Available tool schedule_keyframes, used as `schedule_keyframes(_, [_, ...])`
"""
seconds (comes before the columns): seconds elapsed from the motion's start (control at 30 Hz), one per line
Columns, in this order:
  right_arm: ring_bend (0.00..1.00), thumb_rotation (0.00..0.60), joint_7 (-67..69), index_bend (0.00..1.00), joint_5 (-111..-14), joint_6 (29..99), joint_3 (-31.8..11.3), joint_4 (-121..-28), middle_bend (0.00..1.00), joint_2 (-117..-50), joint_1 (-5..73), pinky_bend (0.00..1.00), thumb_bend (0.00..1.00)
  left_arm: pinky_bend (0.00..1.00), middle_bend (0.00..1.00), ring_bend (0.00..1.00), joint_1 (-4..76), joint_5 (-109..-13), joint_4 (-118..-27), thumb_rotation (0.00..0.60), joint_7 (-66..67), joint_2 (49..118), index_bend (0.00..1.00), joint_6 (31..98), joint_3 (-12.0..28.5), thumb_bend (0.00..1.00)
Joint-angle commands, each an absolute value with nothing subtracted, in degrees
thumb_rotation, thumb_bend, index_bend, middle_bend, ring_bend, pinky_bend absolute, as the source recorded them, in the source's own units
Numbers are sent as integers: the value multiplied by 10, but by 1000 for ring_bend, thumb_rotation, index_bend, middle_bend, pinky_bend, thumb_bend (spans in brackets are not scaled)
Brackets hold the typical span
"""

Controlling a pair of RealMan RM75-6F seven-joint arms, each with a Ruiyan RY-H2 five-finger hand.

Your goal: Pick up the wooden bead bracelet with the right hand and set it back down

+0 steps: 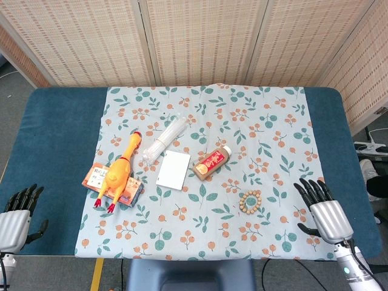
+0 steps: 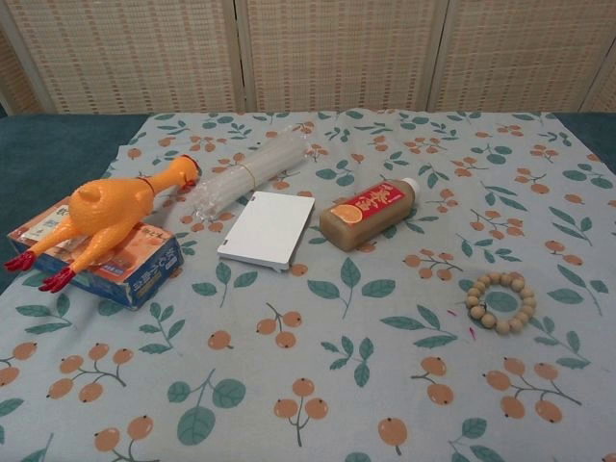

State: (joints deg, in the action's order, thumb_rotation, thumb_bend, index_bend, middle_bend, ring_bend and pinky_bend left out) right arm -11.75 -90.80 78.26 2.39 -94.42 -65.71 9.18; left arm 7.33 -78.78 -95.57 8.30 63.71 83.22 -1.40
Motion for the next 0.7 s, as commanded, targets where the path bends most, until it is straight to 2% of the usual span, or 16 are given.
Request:
schedule_keyframes(0.03, [0, 553, -114, 0, -913, 781, 25, -940, 0, -659, 93, 0, 96, 85, 0, 0, 73, -789, -954, 600, 83, 637, 0, 832, -13, 411])
schedule_keyframes(0.2, [0, 549, -115, 0, -957, 773, 35, -921, 0, -675, 108, 0, 140, 86, 0, 0, 72, -790, -955, 600, 75, 635, 0, 827, -10, 412])
schedule_keyframes(0.37, [0, 555, -132, 8, -994, 723, 36, -877, 48, -707, 150, 0, 170, 86, 0, 0, 71, -792, -954, 600, 67, 631, 0, 822, -7, 412])
schedule_keyframes(0.47, [0, 597, -154, 65, -1010, 693, 35, -851, 121, -736, 175, 0, 171, 87, 0, 0, 70, -794, -954, 600, 67, 631, 0, 819, -6, 412])
schedule_keyframes(0.7, [0, 600, -173, 227, -1017, 663, 33, -804, 248, -789, 202, 0, 212, 88, 0, 0, 70, -794, -955, 600, 71, 630, 0, 806, -6, 410])
